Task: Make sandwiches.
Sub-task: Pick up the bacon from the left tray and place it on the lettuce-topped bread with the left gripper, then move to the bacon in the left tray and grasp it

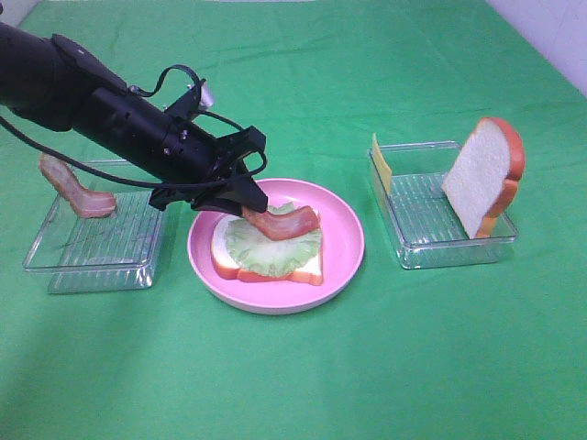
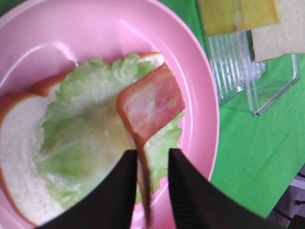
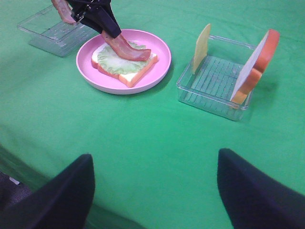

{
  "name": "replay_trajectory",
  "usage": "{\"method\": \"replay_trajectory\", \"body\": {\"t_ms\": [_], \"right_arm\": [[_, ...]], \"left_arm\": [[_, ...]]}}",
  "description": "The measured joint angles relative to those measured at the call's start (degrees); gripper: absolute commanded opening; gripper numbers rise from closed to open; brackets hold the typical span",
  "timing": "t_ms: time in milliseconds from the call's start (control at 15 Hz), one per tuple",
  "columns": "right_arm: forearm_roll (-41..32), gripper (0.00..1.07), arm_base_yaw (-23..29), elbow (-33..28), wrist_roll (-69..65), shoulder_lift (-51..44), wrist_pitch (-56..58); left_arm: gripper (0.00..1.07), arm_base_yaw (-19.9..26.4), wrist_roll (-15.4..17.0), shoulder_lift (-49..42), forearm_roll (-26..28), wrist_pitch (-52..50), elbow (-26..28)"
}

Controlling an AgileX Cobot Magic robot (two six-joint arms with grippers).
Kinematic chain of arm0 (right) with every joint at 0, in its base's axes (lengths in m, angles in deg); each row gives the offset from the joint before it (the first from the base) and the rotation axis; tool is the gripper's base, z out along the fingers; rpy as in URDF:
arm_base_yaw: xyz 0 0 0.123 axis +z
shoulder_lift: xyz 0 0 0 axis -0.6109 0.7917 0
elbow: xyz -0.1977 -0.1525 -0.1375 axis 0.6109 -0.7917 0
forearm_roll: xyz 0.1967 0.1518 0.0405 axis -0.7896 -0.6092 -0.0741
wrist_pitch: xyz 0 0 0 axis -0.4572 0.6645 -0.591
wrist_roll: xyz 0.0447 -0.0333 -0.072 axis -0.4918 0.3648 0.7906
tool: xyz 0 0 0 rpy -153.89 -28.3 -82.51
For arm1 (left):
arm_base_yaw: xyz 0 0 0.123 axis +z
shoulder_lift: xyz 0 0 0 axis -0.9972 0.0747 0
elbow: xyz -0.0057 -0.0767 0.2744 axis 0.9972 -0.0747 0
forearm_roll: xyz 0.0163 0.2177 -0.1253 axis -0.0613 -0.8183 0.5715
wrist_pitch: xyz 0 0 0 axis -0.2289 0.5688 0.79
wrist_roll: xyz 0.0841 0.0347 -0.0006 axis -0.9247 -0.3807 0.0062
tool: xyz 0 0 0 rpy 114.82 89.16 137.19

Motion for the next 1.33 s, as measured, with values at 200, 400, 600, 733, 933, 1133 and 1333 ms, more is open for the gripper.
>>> {"method": "replay_trajectory", "body": {"t_ms": [200,400,600,733,933,1133,1333], "right_arm": [[0.0,0.69,0.0,0.0,0.0,0.0,0.0],[0.0,0.69,0.0,0.0,0.0,0.0,0.0],[0.0,0.69,0.0,0.0,0.0,0.0,0.0],[0.0,0.69,0.0,0.0,0.0,0.0,0.0],[0.0,0.69,0.0,0.0,0.0,0.0,0.0],[0.0,0.69,0.0,0.0,0.0,0.0,0.0],[0.0,0.69,0.0,0.0,0.0,0.0,0.0]], "left_arm": [[0.95,0.0,1.0,-0.1,-3.4,1.4,0.4],[0.94,0.0,3.2,-4.6,-13.4,1.8,4.8],[0.94,0.0,18.9,-7.7,-31.6,3.2,10.9],[0.94,0.0,27.7,-7.8,-43.3,7.0,14.9],[0.94,0.2,37.7,-7.8,-61.0,16.2,20.9],[0.93,4.6,40.0,-7.8,-65.3,19.9,22.3],[0.92,9.2,39.9,-7.0,-65.1,20.2,22.3]]}}
